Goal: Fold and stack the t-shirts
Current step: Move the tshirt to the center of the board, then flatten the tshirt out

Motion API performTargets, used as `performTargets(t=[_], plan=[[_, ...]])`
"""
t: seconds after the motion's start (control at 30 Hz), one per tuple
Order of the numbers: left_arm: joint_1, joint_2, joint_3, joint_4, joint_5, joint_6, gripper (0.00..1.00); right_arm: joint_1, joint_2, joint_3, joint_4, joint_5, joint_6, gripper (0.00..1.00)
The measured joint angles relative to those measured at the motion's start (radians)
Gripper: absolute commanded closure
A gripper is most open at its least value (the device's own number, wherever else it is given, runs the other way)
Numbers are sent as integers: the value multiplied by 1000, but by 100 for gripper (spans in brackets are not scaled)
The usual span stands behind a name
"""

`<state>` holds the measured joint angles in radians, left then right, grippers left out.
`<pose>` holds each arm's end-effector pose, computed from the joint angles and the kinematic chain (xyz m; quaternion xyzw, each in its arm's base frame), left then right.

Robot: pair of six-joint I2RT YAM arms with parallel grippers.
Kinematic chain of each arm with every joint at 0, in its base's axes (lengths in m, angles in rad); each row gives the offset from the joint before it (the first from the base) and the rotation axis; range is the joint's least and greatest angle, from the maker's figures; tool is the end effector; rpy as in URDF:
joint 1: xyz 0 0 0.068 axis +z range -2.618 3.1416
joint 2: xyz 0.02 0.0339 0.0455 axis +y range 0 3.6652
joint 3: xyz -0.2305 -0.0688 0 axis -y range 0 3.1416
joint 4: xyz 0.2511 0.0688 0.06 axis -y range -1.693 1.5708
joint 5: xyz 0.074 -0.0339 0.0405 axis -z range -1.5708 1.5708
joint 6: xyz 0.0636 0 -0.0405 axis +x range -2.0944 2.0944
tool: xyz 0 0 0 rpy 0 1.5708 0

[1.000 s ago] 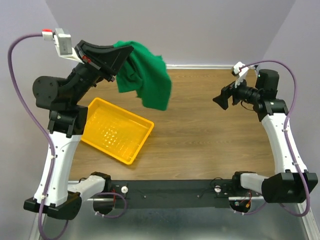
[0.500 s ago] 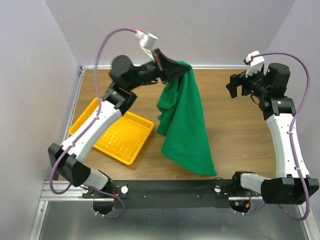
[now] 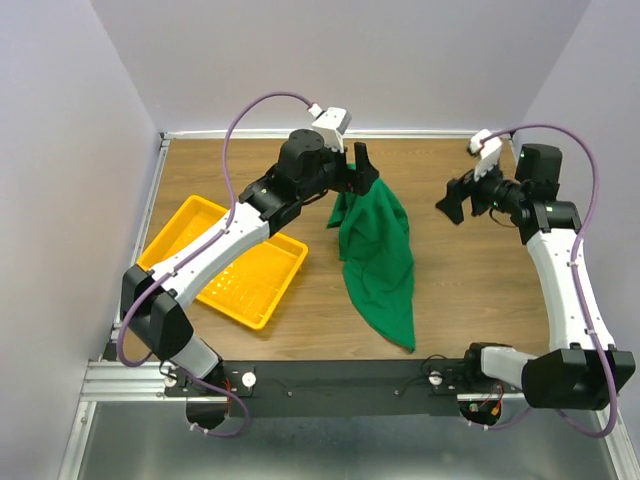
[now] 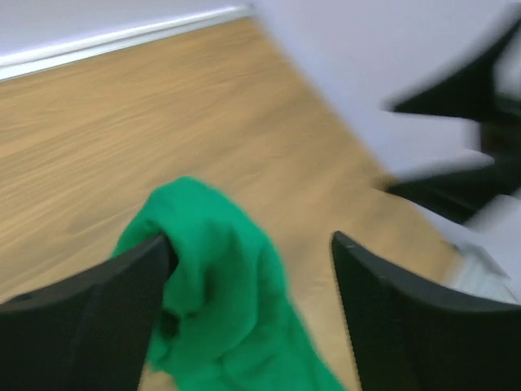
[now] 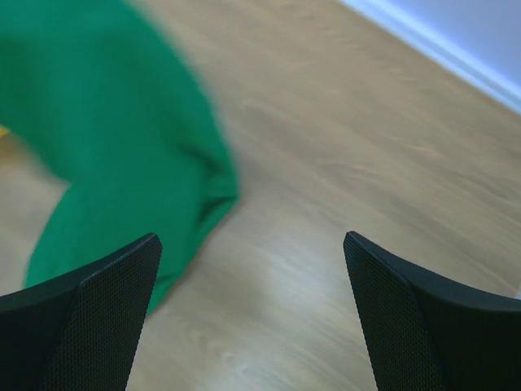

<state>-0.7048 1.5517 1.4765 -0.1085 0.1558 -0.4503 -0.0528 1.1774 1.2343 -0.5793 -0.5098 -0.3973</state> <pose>0.3021 -0.2699 0.3599 0.1466 0.7541 -0.3981 0.5013 0.2924 0.0156 0.3360 -0.2679 0.8037 0.1047 0.5208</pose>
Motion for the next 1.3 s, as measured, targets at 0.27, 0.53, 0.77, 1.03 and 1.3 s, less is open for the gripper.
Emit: performTargets(t=[0.27,0.53,0.77,1.03,1.3], plan=[[24,-106,-32,-145,-336,108,2,175,112,-85,-270,-262,-248,0],[158,-315,-316,-174,-351,-85,41,307,120,-183,-286,-242,-248,0],[414,-399,-649,-287,-329,-528,9,387,164,-222,-251,-216,-197,0],[438,-54,-436,-369,-327,-658,14,406,186,-225,-190,-177,-144,0],[444,340,-169,-444,-338,-554,80,407,167,-261,-168,-135,-119,0]])
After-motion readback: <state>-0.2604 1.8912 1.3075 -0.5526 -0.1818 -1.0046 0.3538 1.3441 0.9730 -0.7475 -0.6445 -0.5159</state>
